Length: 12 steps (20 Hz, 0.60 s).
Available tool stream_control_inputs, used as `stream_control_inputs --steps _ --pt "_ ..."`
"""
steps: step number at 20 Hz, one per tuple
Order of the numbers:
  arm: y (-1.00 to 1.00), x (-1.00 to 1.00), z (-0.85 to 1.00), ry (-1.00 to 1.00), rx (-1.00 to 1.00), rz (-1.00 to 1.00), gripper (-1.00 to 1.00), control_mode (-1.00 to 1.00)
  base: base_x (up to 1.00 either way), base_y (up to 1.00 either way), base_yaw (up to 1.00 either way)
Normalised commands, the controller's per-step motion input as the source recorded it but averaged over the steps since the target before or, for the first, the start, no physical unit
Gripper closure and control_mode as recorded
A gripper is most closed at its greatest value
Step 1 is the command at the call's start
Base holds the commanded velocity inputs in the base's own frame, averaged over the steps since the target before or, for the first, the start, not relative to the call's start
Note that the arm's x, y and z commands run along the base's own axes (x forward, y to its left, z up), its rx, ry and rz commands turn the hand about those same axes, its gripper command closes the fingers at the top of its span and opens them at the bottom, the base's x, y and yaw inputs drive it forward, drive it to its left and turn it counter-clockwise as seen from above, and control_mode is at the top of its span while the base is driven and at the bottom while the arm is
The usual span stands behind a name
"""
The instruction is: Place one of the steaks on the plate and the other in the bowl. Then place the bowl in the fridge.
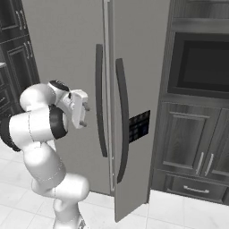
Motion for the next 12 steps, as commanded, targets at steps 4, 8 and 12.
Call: stream_control_inputs --steps 4,8,12 --pt "-0.2 1.0 0.0 -0.01 0.0 0.25 -1.0 -1.0 0.0 0.0 0.0" --pt "-0.64 0.75 -0.29 -0.01 0.13 0.24 -1.0 -1.0 0.0 0.0 0.0" --pt "-0.19 0.95 -0.27 -0.08 0.19 0.18 -1.0 -1.0 0.0 0.0 0.0"
